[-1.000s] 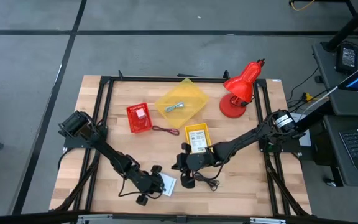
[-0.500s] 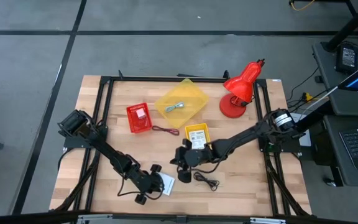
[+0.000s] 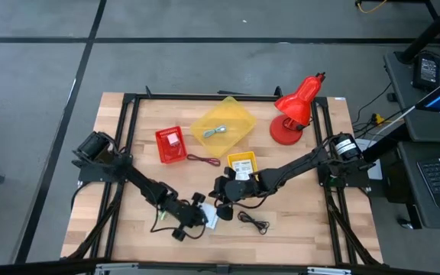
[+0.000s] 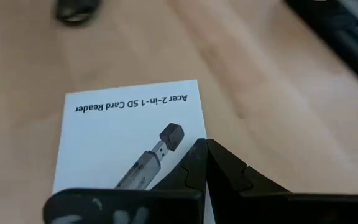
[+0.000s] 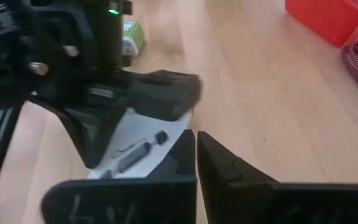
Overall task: Pick and place items into bin
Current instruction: Stack the white box on top of the white box
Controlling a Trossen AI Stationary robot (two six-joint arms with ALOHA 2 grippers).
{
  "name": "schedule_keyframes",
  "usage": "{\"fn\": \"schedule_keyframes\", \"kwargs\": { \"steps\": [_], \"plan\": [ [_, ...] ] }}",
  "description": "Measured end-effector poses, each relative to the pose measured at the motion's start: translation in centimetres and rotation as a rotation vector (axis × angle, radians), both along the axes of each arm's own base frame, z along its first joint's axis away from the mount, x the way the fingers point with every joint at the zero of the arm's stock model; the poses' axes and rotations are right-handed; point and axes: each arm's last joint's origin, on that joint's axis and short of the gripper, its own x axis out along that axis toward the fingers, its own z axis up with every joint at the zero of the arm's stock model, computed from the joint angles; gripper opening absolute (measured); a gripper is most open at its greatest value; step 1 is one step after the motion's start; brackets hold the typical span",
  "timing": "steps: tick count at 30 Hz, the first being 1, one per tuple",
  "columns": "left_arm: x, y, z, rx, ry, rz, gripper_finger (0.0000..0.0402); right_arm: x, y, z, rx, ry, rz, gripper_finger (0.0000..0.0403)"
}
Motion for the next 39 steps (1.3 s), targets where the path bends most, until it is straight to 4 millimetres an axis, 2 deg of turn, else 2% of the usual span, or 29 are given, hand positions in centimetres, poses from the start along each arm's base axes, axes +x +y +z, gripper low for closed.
{"fn": "schedule_keyframes", "kwargs": {
  "steps": [9, 15, 18, 21, 27, 36, 39],
  "plan": [
    [2.2, 3.5, 0.2, 0.005, -0.068, 0.102, 0.0002, -0.6, -0.4, 0.6, -0.157, 0.035, 0.011, 0.0],
    [2.6, 4.7, 0.8, 0.045, -0.099, 0.095, 0.0002, -0.9, -0.5, 0.2, -0.164, 0.09, 0.007, 0.0],
    [2.2, 4.6, 1.7, 0.057, -0.107, 0.08, 0.0002, -0.9, -0.5, 0.2, -0.164, 0.089, 0.007, 0.0],
    [1.8, 4.1, 3.6, 0.048, -0.166, 0.076, 0.0002, -0.9, -0.6, 0.2, -0.164, 0.089, 0.005, 0.0],
    [-0.2, 3.2, 6.1, 0.092, -0.186, 0.093, 0.0002, -0.9, -0.6, 0.2, -0.156, 0.088, 0.006, 0.0],
    [-3.0, 2.6, 3.9, 0.043, -0.111, 0.226, 0.0002, -1.0, -0.3, 0.0, -0.086, 0.109, 0.022, 0.0],
    [-3.5, 2.0, 3.7, 0.024, -0.11, 0.236, 0.0002, -0.9, -1.1, -0.3, -0.059, 0.144, 0.021, 0.0]
  ]
}}
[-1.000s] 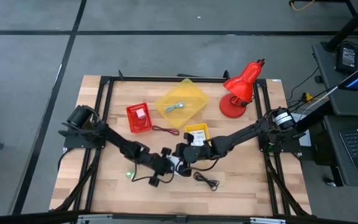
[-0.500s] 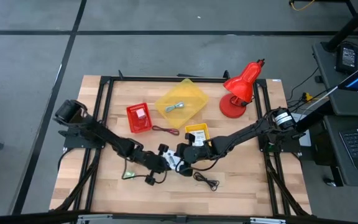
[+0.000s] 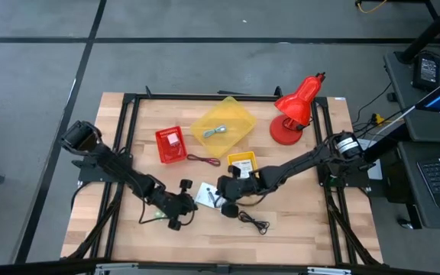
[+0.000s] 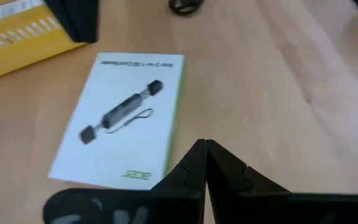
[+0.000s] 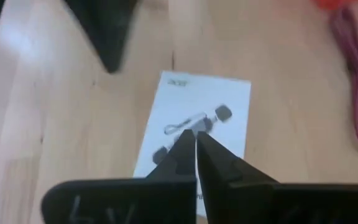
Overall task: Pick and place items into bin
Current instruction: Stack the white box on top of the white box
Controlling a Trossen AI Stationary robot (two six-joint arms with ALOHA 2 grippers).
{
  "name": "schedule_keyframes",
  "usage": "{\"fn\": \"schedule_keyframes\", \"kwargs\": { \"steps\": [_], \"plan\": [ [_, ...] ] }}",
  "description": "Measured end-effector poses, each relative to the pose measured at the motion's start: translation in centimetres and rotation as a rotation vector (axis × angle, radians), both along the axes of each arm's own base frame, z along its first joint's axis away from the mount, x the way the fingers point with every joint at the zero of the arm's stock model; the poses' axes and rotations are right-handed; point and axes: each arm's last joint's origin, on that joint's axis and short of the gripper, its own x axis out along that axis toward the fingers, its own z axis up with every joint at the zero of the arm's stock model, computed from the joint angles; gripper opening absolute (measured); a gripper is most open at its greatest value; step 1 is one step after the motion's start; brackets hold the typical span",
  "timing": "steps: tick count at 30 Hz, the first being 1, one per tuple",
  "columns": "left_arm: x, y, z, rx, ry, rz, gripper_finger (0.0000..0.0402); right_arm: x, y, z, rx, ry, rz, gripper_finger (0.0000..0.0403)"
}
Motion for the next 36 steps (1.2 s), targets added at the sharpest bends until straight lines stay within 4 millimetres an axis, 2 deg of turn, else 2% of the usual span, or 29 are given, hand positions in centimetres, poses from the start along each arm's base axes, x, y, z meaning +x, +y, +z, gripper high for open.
{"fn": "schedule_keyframes", "kwargs": {
  "steps": [6, 9, 14, 21, 27, 32, 36],
  "plan": [
    [-0.4, -0.8, 0.1, -0.009, -0.019, -0.001, 0.0002, 0.7, -2.7, -1.8, 0.083, 0.099, -0.035, 0.0],
    [-0.7, -0.9, -0.1, -0.008, -0.023, -0.009, 0.0002, 1.1, -3.2, -1.4, 0.108, 0.112, -0.018, 0.0],
    [-1.9, -0.9, -1.2, -0.039, -0.081, -0.02, 0.0002, 1.7, -3.2, -0.2, 0.057, 0.137, 0.023, 0.0],
    [-2.9, 0.5, -1.7, -0.13, -0.13, 0.03, 0.0002, 2.0, -3.3, 0.7, 0.061, 0.181, 0.003, 0.0],
    [-3.3, 1.2, -1.4, -0.14, -0.13, 0.021, 0.0002, 2.9, -3.3, -1.3, 0.067, 0.262, 0.01, 0.0],
    [-3.4, 1.3, -1.0, -0.156, -0.144, 0.018, 0.0002, 4.3, -3.8, -1.6, 0.018, 0.325, 0.022, 0.0],
    [-3.4, 1.4, -1.0, -0.154, -0.143, 0.019, 0.0002, 5.2, -3.8, -1.1, 0.004, 0.321, 0.044, 0.0]
  ]
}}
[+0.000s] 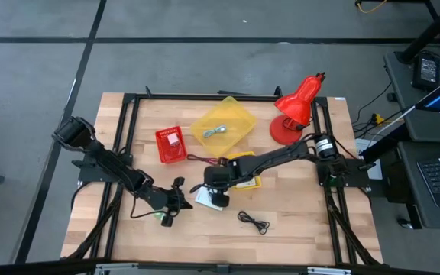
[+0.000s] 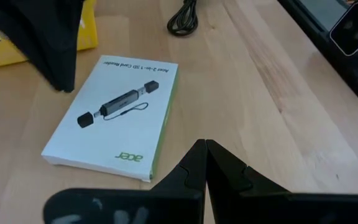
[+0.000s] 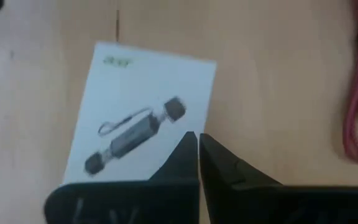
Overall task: Pick and place items into bin
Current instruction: Stack the white box on top of the white box
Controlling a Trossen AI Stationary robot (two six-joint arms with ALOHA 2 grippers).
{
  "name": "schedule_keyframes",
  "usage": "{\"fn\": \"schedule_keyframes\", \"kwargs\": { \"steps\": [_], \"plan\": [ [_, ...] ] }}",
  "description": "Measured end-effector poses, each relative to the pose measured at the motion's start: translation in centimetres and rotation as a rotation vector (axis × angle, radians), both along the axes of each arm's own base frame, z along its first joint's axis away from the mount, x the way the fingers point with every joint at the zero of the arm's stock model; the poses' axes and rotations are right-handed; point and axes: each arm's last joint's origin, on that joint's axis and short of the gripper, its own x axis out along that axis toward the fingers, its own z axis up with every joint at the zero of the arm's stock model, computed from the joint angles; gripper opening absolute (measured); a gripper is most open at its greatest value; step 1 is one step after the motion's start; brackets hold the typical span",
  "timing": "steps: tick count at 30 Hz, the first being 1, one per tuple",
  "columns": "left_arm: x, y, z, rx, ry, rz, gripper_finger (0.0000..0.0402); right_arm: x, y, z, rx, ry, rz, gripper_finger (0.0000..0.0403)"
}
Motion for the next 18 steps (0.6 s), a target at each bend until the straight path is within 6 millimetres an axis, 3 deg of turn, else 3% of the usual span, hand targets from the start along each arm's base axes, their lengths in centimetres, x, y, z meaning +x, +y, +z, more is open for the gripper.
{"fn": "schedule_keyframes", "kwargs": {
  "steps": [18],
  "plan": [
    [0.06, 0.04, 0.08, 0.02, -0.017, 0.012, 0.0008, 0.43, 0.02, -0.79, -0.017, 0.033, 0.025, 0.0]
  ]
}}
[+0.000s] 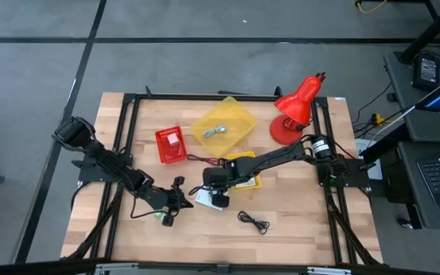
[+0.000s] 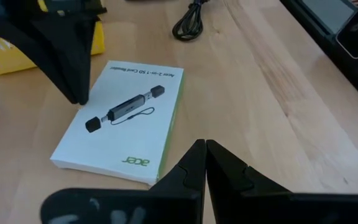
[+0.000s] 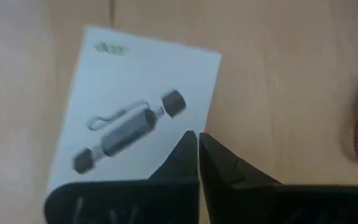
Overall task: Pick and place items into bin
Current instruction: Stack the white box on top of the white box
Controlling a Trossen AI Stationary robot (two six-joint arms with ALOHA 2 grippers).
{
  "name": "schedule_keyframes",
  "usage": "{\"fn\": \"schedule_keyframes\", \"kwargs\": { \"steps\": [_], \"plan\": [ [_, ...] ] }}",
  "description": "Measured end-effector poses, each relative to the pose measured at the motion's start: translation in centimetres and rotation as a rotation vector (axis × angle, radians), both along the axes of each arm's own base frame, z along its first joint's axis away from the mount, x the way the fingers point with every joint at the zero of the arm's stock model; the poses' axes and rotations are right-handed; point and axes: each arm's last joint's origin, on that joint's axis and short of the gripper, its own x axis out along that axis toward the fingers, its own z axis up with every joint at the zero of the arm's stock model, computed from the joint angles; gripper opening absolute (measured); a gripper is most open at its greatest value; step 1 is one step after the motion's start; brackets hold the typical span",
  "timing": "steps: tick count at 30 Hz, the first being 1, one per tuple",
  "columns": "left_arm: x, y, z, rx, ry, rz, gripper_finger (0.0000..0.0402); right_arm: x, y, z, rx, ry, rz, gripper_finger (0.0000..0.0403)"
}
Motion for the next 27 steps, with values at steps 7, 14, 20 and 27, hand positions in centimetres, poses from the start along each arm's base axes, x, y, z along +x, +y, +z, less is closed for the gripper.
{"fn": "schedule_keyframes", "kwargs": {
  "steps": [7, 14, 20, 27],
  "plan": [
    [0.0, 0.0, 0.0, 0.001, -0.002, 0.004, 0.0009, 0.2, -0.1, -1.0, 0.001, 0.018, -0.001, 0.0],
    [0.1, 0.0, 0.1, -0.007, -0.009, 0.016, 0.0009, 0.3, -0.4, -1.0, 0.005, 0.02, -0.002, 0.0],
    [0.1, 0.2, 0.2, 0.022, -0.034, 0.082, 0.0009, 0.4, -0.6, -1.1, -0.001, 0.014, 0.008, 0.0],
    [0.8, -0.2, 1.1, 0.155, -0.076, 0.025, 0.0039, 0.4, -0.8, -1.2, -0.001, 0.014, 0.004, 0.0]
  ]
}}
